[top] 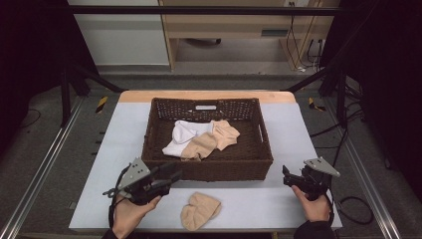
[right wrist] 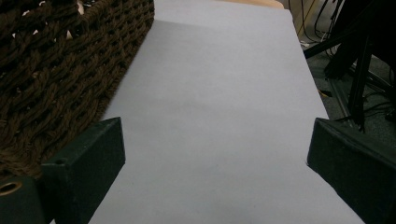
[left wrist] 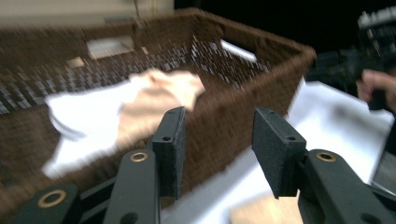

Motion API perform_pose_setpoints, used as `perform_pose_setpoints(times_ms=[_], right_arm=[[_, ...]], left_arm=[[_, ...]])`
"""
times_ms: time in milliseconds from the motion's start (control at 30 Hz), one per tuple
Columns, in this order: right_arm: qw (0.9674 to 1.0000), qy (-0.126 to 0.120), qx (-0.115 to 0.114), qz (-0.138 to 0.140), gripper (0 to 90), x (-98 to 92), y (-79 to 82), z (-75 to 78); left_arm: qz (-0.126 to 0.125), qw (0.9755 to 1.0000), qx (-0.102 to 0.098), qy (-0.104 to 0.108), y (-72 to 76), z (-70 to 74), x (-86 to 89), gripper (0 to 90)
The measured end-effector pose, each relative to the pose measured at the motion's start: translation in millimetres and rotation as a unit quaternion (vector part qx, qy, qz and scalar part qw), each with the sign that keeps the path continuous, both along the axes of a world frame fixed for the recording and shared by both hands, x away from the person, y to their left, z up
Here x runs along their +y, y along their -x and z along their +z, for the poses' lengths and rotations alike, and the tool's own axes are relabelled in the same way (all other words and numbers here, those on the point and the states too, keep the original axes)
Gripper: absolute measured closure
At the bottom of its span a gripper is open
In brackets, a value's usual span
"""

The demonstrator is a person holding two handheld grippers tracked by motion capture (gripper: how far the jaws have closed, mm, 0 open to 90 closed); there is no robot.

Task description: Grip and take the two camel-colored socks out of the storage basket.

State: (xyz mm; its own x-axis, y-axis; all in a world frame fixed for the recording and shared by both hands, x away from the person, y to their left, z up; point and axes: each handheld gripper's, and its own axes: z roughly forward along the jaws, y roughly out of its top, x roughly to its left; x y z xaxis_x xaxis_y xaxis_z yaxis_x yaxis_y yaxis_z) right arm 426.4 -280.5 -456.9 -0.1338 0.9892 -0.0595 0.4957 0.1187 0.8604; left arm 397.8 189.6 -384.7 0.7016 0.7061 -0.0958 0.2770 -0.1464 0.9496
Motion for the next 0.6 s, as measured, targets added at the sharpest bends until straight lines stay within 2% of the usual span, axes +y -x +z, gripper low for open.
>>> perform_pose_setpoints(times_ms=[33,167,233,267,300,333,433,467,533,567,600], right_arm=[[1.0,0.0,0.0,0.0,4.5,0.0,0.0,0.0],[1.0,-0.002,-0.002,-0.002,4.4,-0.5,0.0,0.7],[1.0,0.001,-0.004,0.0,4.4,-0.7,-0.4,0.7],[1.0,0.002,-0.004,0.0,4.5,-0.6,-0.5,0.8],[1.0,-0.001,-0.004,-0.001,4.5,-0.3,-0.4,1.0],[1.0,0.001,-0.005,0.0,4.4,-0.7,-0.6,0.8],[1.0,-0.001,-0.003,-0.002,4.5,-0.7,-1.0,0.7],[1.0,-0.001,-0.003,-0.002,4.5,-1.1,-1.5,0.5],[1.0,-0.003,-0.003,-0.002,4.4,-1.2,-1.6,0.5],[1.0,-0.003,-0.002,-0.003,4.5,-1.3,-1.7,0.4],[1.0,-0.002,-0.003,-0.003,4.4,-1.6,-1.9,0.3]], left_arm=[[0.0,1.0,0.0,0.0,0.0,0.0,0.0,54.3],[0.013,0.9997,-0.02,0.003,-13.9,21.4,-2.7,53.5],[0.024,0.9992,-0.031,0.002,-26.8,35.3,-5.6,52.5],[0.024,0.9992,-0.031,0.002,-26.8,35.3,-5.6,51.8],[0.028,0.9989,-0.036,0.006,-35.9,43.0,-8.0,51.0],[0.028,0.9989,-0.036,0.006,-35.9,43.0,-8.0,50.3],[0.036,0.9988,-0.034,0.007,-51.1,51.0,-13.1,49.7],[0.045,0.9983,-0.037,0.001,-62.3,54.6,-17.6,49.0],[0.048,0.9983,-0.034,0.0,-68.1,56.0,-19.8,48.3],[0.048,0.9983,-0.034,0.001,-80.4,56.9,-25.0,48.1],[0.048,0.9983,-0.034,0.001,-80.4,56.9,-25.0,47.5]])
